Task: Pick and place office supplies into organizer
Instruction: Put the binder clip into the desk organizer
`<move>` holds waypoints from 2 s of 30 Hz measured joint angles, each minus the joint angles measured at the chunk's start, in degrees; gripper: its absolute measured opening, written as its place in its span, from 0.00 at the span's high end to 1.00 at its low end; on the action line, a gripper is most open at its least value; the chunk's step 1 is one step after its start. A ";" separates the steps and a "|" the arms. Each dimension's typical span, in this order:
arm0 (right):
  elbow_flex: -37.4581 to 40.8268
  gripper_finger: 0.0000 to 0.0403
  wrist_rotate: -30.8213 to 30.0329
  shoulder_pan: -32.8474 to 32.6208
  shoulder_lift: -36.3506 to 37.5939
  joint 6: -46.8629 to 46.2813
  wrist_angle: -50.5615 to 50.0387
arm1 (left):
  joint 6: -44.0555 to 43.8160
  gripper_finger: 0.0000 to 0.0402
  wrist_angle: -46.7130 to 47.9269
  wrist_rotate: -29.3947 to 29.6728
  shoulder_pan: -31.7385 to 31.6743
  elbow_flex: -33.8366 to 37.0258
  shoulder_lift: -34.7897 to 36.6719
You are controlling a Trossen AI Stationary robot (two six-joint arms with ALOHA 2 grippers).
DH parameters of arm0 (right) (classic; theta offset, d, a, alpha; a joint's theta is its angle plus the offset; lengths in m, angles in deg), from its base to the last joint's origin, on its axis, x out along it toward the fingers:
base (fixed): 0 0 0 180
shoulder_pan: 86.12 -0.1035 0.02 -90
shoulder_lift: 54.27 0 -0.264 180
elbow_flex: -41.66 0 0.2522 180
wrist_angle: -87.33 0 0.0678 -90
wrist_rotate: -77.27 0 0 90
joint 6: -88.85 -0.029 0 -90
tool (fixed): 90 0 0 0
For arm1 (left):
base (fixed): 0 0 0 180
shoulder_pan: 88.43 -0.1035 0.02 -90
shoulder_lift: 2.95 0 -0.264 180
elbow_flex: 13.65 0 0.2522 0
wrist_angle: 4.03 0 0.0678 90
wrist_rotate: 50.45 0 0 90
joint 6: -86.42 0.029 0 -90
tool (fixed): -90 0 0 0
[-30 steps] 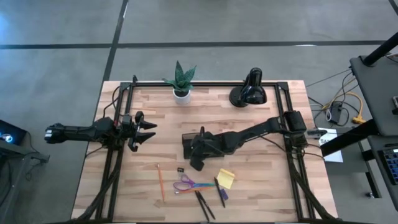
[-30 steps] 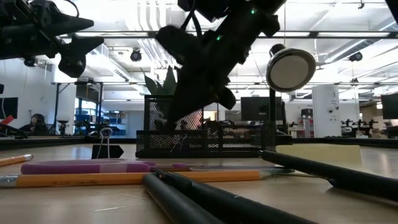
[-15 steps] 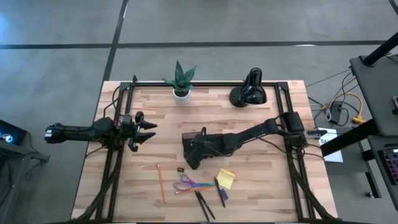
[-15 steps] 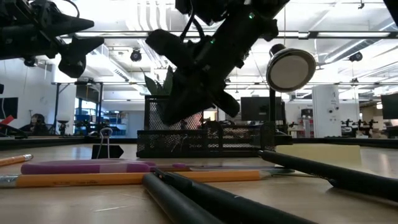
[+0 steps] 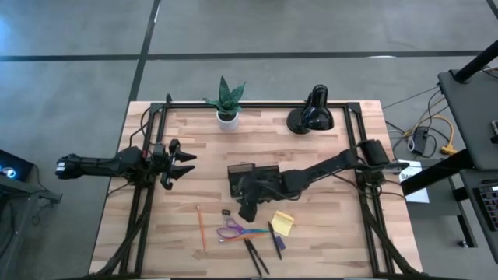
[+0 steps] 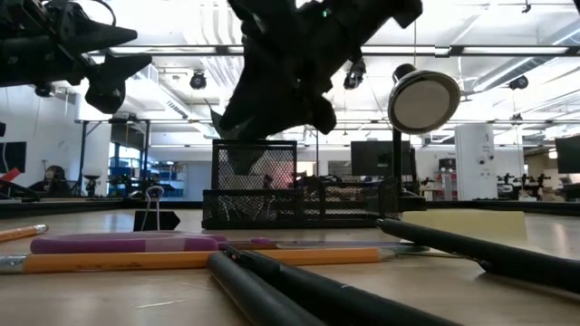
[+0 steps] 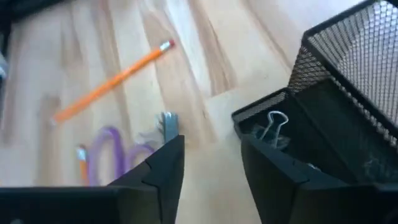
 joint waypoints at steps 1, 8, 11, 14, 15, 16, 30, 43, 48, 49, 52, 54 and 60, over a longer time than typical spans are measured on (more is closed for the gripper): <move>0.08 0.61 0.33 0.34 -0.07 3.66 -0.09 | 0.00 0.55 0.02 0.02 0.00 -0.01 -0.02; 0.08 0.59 4.26 0.46 -0.16 22.18 5.94 | 0.00 0.55 0.02 0.00 0.00 -0.01 -0.04; -0.10 0.59 7.05 0.33 -1.48 22.60 6.11 | 0.00 0.55 0.04 0.00 0.00 0.00 0.02; -1.72 0.59 8.81 -0.05 -4.07 21.32 6.09 | 0.00 0.55 0.06 0.04 0.00 0.00 -0.02; -2.76 0.59 8.96 -0.33 -4.98 20.84 6.13 | 0.00 0.55 0.04 0.00 0.00 0.00 -0.02; -4.05 0.59 9.17 -0.60 -6.08 20.32 6.18 | 0.00 0.55 0.02 -0.03 0.00 0.00 -0.02; -19.45 0.61 10.04 -1.62 -14.51 10.24 -11.84 | 0.00 0.55 0.05 0.00 0.00 0.00 -0.07; -17.61 0.67 -5.26 -1.64 -2.59 8.01 -33.34 | -24.42 0.55 -24.67 0.40 0.00 0.05 0.35; -14.36 0.68 -11.01 -2.83 6.78 -2.21 -40.29 | -19.67 0.55 -36.06 8.86 -0.02 -0.01 0.27; -13.32 0.68 -12.59 -3.18 8.51 -5.23 -41.39 | -18.94 0.55 -37.32 10.83 0.00 0.05 0.21; -10.26 0.68 -16.97 -4.05 13.51 -13.82 -43.42 | -16.62 0.55 -40.95 21.65 -0.05 -0.36 0.19; -8.18 0.68 -18.54 -4.88 16.60 -17.50 -43.86 | -8.22 0.55 -39.62 24.29 -0.08 -1.26 0.32; -3.05 0.68 -18.35 -7.98 20.75 -23.18 -44.35 | 1.74 0.55 -15.63 9.75 0.11 -10.35 -4.07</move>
